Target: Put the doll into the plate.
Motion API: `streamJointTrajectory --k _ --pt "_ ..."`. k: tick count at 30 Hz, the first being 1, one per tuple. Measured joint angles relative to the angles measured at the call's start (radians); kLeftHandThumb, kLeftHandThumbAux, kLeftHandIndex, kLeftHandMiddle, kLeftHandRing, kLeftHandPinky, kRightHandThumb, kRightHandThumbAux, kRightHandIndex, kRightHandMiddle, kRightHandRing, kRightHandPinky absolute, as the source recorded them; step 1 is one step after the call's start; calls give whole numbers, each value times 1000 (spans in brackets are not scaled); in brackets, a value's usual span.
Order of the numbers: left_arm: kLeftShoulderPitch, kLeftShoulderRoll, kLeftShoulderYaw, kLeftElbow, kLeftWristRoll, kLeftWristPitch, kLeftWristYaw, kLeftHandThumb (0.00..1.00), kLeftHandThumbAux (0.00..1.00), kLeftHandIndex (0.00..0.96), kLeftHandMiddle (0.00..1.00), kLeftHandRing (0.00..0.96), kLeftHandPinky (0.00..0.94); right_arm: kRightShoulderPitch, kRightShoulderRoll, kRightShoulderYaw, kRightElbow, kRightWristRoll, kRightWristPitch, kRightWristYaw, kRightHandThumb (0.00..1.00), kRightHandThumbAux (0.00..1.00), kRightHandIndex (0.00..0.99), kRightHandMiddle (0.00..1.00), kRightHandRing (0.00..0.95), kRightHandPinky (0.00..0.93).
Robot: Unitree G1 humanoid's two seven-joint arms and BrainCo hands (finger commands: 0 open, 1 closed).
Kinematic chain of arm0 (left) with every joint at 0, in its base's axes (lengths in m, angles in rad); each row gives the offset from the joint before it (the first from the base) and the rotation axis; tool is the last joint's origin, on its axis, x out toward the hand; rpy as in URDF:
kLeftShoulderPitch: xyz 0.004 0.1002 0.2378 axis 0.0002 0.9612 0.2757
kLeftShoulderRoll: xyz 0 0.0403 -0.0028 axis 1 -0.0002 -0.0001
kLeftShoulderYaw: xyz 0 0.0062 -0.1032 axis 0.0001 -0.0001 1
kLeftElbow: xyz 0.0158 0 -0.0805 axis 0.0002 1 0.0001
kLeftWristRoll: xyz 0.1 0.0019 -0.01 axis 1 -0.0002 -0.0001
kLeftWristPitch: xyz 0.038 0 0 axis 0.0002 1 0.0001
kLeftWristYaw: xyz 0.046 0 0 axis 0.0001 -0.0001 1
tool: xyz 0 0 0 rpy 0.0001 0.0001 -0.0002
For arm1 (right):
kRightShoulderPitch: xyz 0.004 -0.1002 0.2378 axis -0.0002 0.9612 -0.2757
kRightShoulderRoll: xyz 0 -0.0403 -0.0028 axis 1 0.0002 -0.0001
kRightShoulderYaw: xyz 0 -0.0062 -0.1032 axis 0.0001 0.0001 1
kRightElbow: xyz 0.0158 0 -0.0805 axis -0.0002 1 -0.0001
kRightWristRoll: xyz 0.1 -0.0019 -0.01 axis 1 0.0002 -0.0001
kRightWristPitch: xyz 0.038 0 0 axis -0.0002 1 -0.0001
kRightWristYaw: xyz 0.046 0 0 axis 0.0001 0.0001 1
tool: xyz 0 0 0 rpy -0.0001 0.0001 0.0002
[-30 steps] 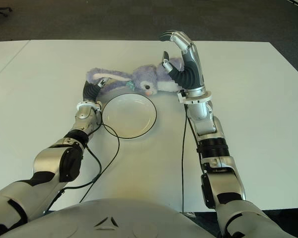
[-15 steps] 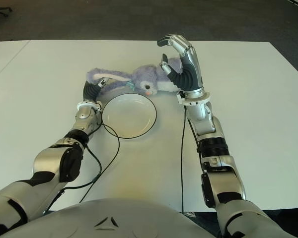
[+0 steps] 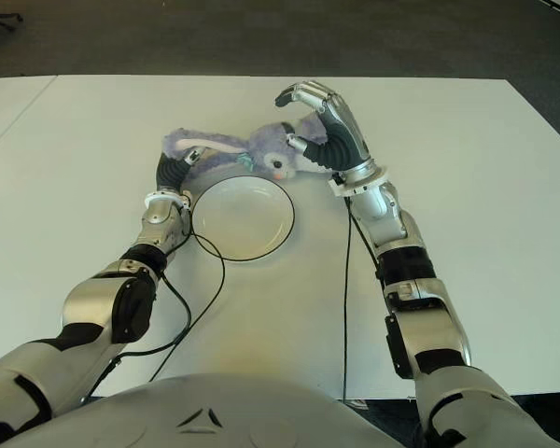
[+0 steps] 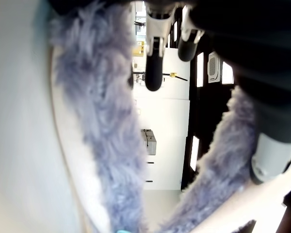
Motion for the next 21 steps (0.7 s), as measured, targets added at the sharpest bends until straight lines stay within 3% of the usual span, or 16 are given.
streamJointTrajectory --k 11,21 --pt "1 0 5 0 -1 0 0 0 629 107 219 225 217 -43 -126 15 31 -45 -2 71 54 362 0 0 0 0" --pt "1 0 3 0 -1 0 0 0 619 106 215 223 228 -46 -141 39 77 -43 26 127 64 367 0 0 0 0"
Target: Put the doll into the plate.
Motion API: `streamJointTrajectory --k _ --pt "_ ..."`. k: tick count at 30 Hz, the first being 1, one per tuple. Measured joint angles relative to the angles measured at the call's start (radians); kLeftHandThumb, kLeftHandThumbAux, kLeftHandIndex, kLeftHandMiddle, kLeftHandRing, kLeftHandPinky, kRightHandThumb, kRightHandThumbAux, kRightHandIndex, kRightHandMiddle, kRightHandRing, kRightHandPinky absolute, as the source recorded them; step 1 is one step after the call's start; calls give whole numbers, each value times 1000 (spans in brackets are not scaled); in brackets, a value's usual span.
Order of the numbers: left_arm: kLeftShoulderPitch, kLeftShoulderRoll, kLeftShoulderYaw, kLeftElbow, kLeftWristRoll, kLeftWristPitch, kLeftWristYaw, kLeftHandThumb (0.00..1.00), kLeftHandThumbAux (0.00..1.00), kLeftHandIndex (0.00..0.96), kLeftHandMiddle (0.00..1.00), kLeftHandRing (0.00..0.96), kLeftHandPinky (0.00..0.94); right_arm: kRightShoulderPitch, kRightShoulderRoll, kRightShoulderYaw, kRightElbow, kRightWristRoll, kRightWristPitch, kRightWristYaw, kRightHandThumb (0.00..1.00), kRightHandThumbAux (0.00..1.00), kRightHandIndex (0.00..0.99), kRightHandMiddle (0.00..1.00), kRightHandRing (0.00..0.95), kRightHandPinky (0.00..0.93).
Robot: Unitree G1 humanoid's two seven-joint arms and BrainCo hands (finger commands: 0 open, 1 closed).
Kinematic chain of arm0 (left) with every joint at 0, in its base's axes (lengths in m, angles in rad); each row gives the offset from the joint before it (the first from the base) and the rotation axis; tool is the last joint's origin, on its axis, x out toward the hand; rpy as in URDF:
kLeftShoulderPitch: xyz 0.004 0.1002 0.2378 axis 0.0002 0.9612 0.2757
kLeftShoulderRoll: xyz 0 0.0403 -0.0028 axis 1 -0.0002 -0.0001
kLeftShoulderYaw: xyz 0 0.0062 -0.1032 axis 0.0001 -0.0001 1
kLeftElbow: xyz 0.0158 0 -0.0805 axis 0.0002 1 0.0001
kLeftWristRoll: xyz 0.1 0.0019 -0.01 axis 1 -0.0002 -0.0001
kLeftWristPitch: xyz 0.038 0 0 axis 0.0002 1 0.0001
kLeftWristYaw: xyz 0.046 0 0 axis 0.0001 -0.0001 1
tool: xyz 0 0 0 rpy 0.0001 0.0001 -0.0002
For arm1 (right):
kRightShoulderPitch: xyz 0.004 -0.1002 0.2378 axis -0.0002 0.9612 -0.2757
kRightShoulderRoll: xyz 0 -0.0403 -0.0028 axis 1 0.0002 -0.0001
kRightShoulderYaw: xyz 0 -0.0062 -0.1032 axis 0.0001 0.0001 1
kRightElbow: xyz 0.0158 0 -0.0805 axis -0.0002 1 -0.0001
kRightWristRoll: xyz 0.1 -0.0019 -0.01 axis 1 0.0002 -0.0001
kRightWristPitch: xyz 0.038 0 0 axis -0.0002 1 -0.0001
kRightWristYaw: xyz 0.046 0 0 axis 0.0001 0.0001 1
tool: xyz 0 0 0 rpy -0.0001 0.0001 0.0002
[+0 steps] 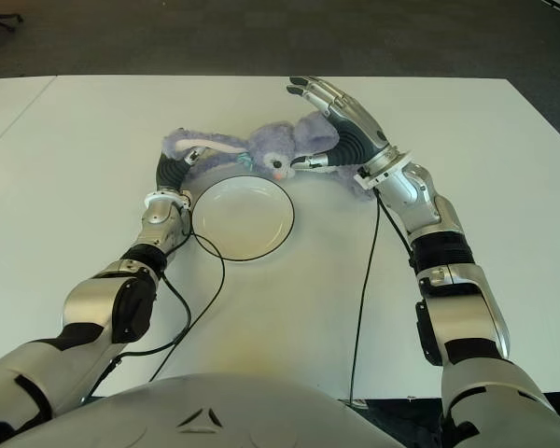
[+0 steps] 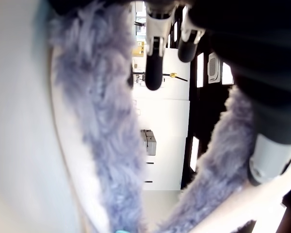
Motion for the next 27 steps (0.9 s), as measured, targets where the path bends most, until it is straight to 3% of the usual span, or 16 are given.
streamJointTrajectory --k 27 --pt "0 0 -2 0 0 0 0 0 589 124 253 266 255 -52 -18 18 128 -48 -2 -72 46 459 0 0 0 0"
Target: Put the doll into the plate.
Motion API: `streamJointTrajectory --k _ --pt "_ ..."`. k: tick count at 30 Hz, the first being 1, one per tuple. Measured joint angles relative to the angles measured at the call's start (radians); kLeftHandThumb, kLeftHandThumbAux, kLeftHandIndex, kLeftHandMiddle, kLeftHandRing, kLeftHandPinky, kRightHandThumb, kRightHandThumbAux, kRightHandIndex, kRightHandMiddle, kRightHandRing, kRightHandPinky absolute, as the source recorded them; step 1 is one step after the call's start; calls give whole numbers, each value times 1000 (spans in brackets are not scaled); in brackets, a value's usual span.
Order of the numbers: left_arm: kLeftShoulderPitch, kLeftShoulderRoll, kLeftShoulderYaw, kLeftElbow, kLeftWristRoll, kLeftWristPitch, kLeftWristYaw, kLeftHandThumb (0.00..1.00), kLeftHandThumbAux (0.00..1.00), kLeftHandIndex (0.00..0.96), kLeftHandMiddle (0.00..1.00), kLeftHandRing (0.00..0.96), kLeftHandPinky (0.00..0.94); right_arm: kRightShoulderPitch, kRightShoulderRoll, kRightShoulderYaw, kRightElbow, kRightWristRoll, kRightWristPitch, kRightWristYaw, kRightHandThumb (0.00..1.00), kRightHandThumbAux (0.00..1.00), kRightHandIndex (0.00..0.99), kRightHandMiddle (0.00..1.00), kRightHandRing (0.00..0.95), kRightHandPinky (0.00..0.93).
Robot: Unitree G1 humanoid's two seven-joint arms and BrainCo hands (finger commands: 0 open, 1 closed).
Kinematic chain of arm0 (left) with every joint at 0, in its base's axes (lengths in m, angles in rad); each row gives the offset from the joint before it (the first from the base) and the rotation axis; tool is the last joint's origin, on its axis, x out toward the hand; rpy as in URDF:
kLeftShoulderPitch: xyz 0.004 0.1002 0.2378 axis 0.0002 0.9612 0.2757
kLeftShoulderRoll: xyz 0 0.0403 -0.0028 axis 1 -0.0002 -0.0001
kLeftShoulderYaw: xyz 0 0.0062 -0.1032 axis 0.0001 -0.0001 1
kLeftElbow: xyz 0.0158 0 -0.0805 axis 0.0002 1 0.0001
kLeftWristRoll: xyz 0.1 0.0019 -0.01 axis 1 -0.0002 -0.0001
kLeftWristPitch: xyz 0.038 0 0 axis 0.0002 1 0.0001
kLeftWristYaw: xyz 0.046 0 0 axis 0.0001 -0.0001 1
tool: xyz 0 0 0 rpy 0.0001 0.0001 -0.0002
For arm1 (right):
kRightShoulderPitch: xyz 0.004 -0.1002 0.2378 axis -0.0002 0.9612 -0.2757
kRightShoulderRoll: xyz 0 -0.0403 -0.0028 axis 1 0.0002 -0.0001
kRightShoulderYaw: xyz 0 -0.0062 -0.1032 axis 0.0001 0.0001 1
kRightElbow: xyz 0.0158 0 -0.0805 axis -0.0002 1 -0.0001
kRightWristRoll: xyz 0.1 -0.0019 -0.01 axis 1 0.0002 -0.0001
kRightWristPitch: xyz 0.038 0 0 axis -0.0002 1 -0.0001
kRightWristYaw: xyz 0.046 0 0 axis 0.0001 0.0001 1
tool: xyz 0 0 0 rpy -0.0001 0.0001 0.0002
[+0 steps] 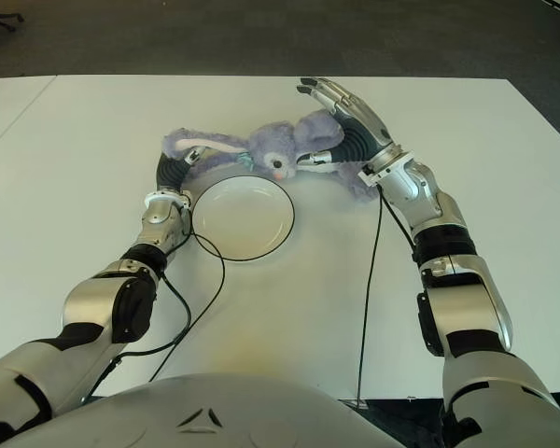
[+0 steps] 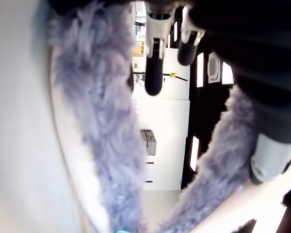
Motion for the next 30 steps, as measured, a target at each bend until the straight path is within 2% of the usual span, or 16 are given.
streamJointTrajectory --k 4,8,11,12,19,25,30 --pt "0 0 0 0 0 0 0 0 566 120 240 247 225 -2 -3 4 7 -7 2 -4 52 481 0 0 0 0" --pt "0 0 1 0 0 0 0 0 557 123 240 247 244 -17 -6 10 35 -16 12 -12 62 486 0 0 0 0" --pt "0 0 1 0 0 0 0 0 558 126 246 253 251 -41 -9 17 66 -23 22 -23 73 493 10 0 0 0" --pt "0 0 0 0 0 0 0 0 559 125 246 256 253 -92 -12 19 91 -29 32 -32 69 505 23 0 0 0" --pt "0 0 1 0 0 0 -2 0 564 126 238 255 251 -131 -21 20 97 -54 57 -106 52 526 41 0 0 0" --pt "0 0 0 0 0 0 -2 0 566 123 238 251 241 -159 -31 23 113 -54 66 -127 34 524 40 0 0 0" --pt "0 0 3 0 -1 0 -7 0 577 124 245 254 250 -193 -29 52 197 -70 76 -137 55 533 65 0 0 0"
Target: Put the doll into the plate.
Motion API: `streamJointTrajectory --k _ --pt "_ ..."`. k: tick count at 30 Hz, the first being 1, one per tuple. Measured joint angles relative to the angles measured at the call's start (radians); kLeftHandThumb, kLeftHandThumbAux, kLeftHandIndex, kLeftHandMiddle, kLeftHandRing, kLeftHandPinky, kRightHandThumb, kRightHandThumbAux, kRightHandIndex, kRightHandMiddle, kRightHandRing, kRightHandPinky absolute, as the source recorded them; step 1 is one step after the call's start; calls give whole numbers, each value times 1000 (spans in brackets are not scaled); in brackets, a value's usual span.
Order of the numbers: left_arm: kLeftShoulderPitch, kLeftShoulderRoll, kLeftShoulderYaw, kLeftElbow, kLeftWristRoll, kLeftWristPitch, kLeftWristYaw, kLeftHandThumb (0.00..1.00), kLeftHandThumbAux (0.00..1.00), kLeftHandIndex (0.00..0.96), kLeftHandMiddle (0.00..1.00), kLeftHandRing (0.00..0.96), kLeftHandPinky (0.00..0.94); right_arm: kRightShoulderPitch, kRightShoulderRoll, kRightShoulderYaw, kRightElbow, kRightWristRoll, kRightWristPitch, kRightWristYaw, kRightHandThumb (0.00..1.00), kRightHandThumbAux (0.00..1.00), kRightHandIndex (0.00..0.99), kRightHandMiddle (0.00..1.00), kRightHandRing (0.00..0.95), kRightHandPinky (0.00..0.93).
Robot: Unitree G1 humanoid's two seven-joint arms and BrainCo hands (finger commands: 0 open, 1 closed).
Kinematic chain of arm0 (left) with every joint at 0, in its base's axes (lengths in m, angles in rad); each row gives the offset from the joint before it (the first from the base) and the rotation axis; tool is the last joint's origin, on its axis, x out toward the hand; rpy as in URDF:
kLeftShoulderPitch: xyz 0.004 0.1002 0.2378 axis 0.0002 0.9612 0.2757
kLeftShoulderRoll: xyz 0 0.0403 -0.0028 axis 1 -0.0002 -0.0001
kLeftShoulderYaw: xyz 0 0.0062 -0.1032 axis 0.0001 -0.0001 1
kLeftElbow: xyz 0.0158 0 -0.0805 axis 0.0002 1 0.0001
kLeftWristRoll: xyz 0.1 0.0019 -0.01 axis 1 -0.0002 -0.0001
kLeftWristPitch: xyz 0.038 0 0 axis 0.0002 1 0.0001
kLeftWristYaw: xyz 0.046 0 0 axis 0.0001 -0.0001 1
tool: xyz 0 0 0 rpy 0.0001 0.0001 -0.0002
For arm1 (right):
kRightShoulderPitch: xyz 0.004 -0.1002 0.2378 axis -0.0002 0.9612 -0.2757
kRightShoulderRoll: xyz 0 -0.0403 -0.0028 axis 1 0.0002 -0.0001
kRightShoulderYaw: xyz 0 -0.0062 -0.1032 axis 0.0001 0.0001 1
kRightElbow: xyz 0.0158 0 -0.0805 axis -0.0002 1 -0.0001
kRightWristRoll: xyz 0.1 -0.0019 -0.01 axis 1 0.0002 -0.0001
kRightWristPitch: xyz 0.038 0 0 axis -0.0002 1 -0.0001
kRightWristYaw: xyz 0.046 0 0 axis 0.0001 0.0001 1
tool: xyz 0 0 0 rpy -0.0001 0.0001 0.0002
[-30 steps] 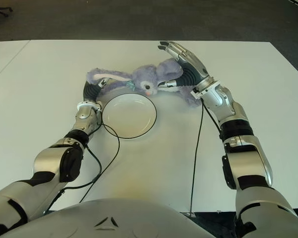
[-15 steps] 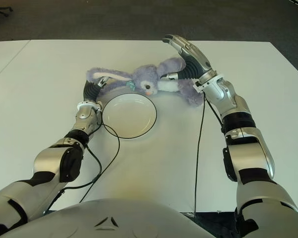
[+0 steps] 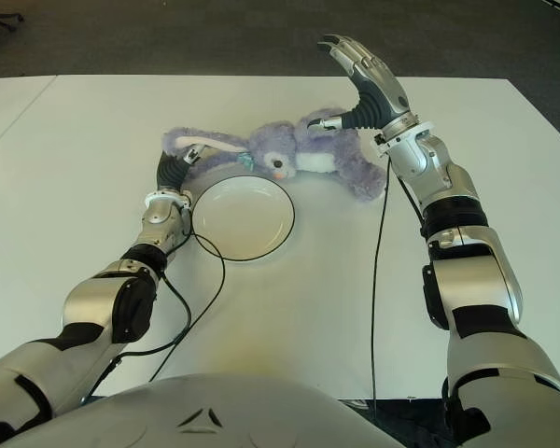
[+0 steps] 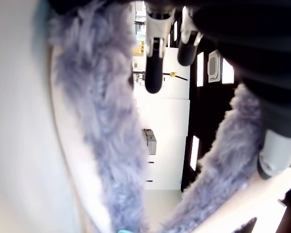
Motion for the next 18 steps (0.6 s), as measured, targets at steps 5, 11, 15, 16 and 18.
streamJointTrajectory --k 5,11,15,16,18 --pt "0 0 4 0 -1 0 -6 0 585 130 248 260 259 -55 18 44 135 -19 26 -4 103 542 95 0 0 0" --pt "-1 0 4 0 -1 0 -6 0 594 134 247 263 272 -138 45 100 280 -50 101 5 110 527 115 0 0 0" --pt "-1 -1 5 0 -1 0 -6 0 597 132 248 263 266 -164 46 125 301 -57 112 6 103 514 109 0 0 0" --pt "-1 -1 5 0 -1 0 -6 0 597 131 248 263 266 -167 46 129 301 -57 112 6 102 514 109 0 0 0" --pt "-1 -1 6 0 -1 0 -6 0 591 126 245 260 259 -169 46 139 300 -58 112 3 99 508 100 0 0 0"
